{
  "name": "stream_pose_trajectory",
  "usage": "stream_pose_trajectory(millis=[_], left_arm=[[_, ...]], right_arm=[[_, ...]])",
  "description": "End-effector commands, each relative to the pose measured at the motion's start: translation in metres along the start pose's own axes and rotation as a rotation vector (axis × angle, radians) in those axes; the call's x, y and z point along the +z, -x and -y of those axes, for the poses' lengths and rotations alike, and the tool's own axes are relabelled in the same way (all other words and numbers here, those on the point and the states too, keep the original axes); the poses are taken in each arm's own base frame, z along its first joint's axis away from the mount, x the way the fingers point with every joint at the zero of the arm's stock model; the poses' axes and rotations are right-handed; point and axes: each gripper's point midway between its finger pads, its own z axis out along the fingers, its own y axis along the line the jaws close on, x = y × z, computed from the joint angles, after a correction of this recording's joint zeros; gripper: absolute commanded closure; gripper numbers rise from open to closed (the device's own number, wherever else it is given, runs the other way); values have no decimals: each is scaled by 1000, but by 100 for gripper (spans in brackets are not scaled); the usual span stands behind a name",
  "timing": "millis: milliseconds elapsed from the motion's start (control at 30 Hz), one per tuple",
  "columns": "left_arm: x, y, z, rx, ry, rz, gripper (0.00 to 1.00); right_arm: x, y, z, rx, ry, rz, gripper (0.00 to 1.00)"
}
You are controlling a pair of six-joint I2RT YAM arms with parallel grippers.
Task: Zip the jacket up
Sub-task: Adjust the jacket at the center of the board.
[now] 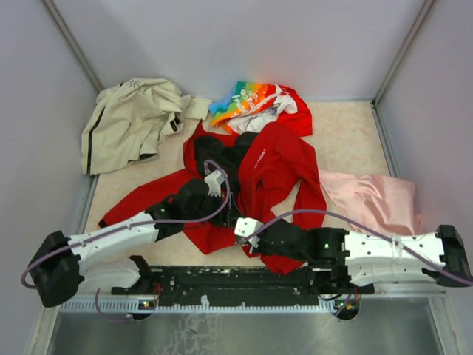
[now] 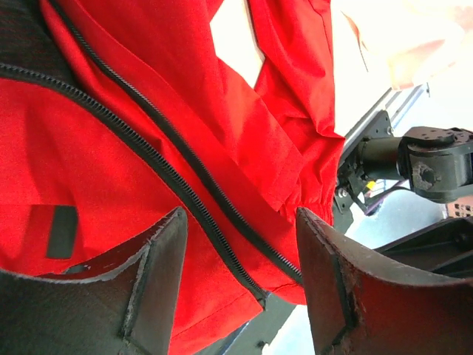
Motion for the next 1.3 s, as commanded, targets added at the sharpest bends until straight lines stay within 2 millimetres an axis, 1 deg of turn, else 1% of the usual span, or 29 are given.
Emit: stream_pose_trajectory(millis=[0,167,367,533,633,733,800,933,967,1100,1200,1267], left_arm=[[10,-11,18,-32,-107,-64,35],[19,-28,20,-64,-140,-153,36],[27,-45,14,-89,-149,-221,39],[31,-54,17,-112,-192,-250,48],[32,-56,18,-115,-206,-255,57],[32,-55,17,-118,-209,-241,71],[32,-53,17,-120,-209,-224,78],[32,-47,16,-125,-210,-175,97],[32,-45,16,-123,-214,-161,99],[33,-36,10,-119,-195,-81,100],[31,-27,1,-121,-157,-15,100],[29,-20,-4,-119,-128,32,100]], right_arm=[[3,27,-5,-12,22,60,100],[10,27,-14,-22,48,54,100],[13,33,-18,-32,65,65,100],[19,34,-25,-39,91,65,100],[25,29,-28,-43,93,38,100],[29,27,-32,-41,100,25,100],[30,27,-37,-37,117,21,100],[31,25,-54,-18,177,1,100],[32,22,-59,-13,193,-11,100],[35,13,-82,-16,249,-64,100],[37,-1,-97,4,274,-124,100],[38,-11,-103,24,280,-157,99]])
